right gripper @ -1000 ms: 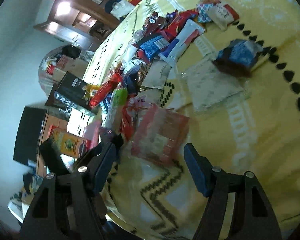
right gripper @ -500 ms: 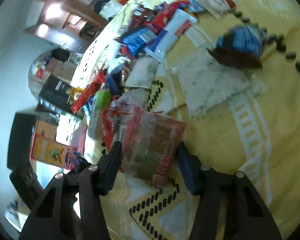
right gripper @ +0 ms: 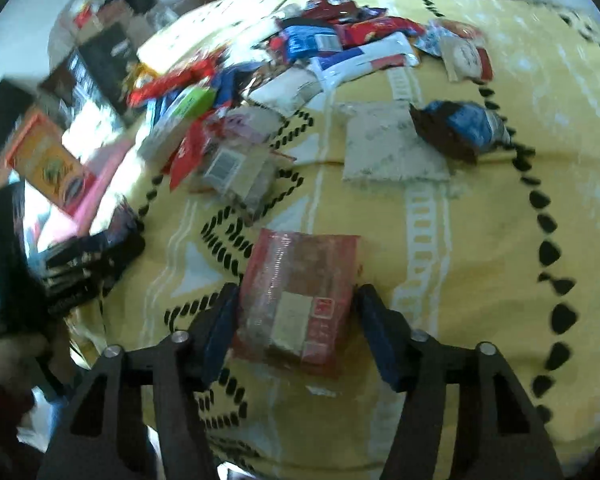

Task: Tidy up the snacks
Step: 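Grasp the blue Oreo packet with the left tool while the right tool grasps the red cake packet, then carry the Oreo packet and red cake packet over the clear bowl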

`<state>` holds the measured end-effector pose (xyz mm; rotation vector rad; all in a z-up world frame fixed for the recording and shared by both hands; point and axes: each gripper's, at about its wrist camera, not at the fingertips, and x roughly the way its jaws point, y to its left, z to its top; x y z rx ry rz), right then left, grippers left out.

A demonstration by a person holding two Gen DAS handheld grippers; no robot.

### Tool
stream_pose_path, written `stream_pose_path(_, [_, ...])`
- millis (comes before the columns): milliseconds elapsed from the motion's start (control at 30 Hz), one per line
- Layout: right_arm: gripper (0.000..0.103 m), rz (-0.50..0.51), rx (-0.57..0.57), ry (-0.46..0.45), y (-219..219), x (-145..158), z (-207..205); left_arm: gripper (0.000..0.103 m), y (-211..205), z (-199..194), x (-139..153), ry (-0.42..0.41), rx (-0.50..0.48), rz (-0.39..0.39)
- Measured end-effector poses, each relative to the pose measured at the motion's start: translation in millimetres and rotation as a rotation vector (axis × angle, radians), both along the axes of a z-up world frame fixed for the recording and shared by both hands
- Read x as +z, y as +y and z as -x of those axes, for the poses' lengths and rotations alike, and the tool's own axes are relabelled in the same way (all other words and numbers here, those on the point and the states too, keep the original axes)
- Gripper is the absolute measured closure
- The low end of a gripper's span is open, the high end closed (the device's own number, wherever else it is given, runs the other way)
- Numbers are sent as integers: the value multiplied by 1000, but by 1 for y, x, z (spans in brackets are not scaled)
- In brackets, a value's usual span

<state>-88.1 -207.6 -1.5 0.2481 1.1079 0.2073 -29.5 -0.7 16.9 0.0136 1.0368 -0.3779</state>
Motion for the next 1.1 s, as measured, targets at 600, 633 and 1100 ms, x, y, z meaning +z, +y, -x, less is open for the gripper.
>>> stream_pose_path(600, [47, 14, -35, -163, 3, 32, 17, 57, -5, 6, 45, -139, 50, -82])
stream_pose_path(633, [47, 16, -34, -178, 4, 40, 17, 57, 0, 8, 58, -166, 61, -84])
stream_pose_path(1100, [47, 24, 263, -519, 164, 204, -49, 57, 219, 32, 205, -428, 563, -75])
